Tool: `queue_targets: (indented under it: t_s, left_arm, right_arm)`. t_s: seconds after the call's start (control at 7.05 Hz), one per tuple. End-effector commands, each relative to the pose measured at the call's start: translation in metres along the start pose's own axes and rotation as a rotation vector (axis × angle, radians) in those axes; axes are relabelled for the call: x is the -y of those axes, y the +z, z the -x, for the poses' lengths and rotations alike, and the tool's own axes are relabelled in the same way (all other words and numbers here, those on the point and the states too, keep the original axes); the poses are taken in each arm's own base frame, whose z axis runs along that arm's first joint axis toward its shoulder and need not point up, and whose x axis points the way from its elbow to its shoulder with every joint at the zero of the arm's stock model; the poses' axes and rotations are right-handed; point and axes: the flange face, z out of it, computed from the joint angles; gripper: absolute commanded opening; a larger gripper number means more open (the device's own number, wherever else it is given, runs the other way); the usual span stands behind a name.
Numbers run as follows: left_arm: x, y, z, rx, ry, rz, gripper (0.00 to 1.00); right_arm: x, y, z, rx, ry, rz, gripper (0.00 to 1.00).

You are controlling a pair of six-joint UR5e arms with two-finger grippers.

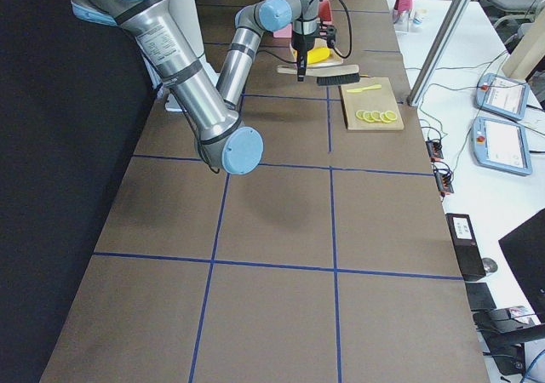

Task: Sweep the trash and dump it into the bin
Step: 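Raise the dustpan with the left gripper above the pink bin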

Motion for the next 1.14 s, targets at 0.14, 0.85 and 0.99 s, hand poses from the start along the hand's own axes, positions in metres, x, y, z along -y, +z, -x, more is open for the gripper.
queue_targets:
  t_s: [0.14,0.85,0.99]
  left_arm:
    - [-0.003,-0.131,0.053,0.053,-0.042,-0.054,0.00]
    - [-0.127,-0.259,0.083,0.224,0.129,-0.047,0.00]
    - [-0.153,-0.284,0.082,0.272,0.162,-0.045,0.00]
  right_arm:
    - [0.012,0.012,-0.075,-0.067,-0.057,0.011,0.00]
    - [0.015,0.016,-0.097,-0.085,-0.050,0.016,0.01]
    - [0.014,0.016,-0.097,-0.086,-0.049,0.017,0.01]
